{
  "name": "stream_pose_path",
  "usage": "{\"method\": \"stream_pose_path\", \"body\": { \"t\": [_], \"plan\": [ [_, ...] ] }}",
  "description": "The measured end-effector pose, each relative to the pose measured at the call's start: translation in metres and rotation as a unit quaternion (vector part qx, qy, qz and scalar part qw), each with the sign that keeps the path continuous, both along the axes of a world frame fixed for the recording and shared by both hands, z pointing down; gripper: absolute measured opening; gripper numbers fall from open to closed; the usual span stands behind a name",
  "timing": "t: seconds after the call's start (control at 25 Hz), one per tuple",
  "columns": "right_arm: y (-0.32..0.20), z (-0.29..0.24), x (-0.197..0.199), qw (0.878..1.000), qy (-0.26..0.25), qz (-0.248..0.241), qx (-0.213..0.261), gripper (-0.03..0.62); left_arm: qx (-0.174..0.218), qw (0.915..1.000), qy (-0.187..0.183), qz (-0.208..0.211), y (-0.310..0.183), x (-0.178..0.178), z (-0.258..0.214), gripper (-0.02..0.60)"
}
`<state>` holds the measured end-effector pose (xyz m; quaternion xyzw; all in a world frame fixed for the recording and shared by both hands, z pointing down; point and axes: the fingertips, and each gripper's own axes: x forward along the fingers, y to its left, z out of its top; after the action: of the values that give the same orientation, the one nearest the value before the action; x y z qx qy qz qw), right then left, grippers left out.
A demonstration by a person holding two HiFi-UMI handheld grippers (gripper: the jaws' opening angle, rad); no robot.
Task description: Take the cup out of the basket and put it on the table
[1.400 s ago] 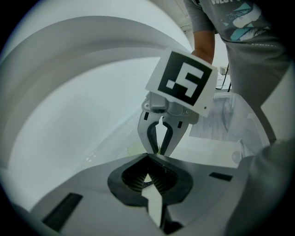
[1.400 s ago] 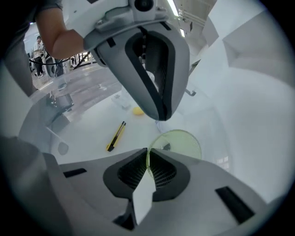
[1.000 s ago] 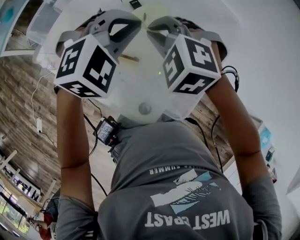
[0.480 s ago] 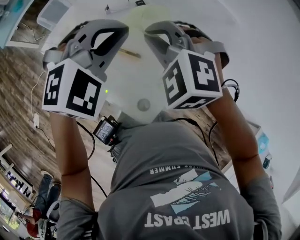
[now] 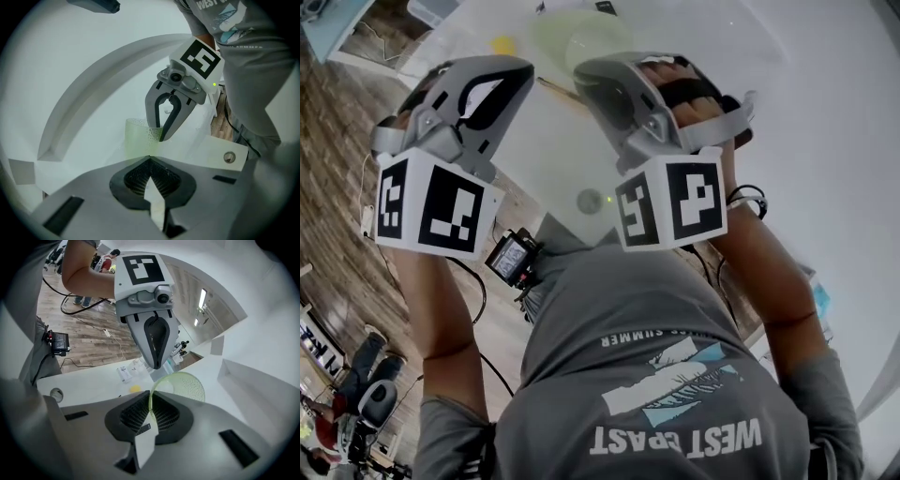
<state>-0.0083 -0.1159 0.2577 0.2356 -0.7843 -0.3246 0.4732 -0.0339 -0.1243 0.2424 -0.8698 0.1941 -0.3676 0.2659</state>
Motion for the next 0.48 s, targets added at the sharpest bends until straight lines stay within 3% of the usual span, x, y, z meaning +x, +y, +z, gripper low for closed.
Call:
{"method": "stream_pose_path", "body": {
  "t": [0.48],
  "plan": [
    [0.024,0.034,-0.061,0.996,0.020,-0.087,-0.017,0.028,-0.029,0.9971,-0.002,-0.070,0.013,-0.061,0.039,0.008]
  ]
}}
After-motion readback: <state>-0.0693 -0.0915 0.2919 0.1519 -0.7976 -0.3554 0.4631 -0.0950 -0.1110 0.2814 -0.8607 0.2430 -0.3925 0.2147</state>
